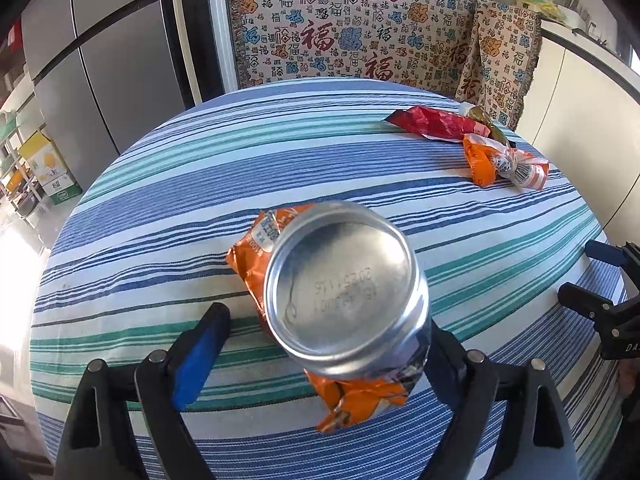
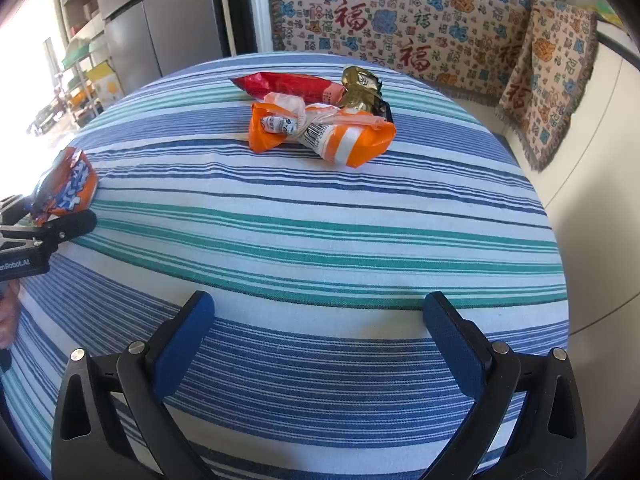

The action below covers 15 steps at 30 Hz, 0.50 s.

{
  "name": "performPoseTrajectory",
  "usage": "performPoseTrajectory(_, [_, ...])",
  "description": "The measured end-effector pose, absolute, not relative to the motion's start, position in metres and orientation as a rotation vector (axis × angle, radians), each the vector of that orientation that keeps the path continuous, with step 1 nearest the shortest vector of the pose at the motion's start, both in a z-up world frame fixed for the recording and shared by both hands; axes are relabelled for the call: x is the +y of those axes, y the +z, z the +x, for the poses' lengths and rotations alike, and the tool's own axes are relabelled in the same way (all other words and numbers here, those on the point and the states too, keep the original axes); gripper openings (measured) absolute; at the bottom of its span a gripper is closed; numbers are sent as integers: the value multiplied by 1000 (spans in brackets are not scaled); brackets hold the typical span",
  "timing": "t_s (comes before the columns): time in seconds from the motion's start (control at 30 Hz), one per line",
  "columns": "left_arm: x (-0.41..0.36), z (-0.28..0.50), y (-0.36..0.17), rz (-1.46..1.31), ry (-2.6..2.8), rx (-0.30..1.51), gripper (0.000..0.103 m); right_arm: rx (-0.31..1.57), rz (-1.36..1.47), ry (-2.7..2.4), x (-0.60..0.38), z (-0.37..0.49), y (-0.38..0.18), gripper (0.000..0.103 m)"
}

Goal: Collect trash
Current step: 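Grasp the crushed silver can on the orange chip bag with the left tool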

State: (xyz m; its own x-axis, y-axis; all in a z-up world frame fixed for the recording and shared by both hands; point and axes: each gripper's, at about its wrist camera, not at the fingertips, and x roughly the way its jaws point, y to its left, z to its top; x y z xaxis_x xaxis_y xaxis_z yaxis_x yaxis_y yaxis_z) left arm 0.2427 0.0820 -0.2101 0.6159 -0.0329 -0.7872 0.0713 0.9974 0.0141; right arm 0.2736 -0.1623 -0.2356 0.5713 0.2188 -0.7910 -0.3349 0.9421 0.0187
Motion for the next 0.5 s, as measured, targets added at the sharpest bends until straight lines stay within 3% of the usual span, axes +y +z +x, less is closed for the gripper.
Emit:
performPoseTrajectory(0.4, [80,241,-212,48,-60,905,92,869,81,357,-195,349,-197,101])
performPoseTrajectory(0.47, [80,241,-212,48,-60,905,92,913,128,363,-194,371,-197,93])
performPoseTrajectory(0.5, [80,241,-212,48,-60,905,92,953,158,377,-193,382,-201,82])
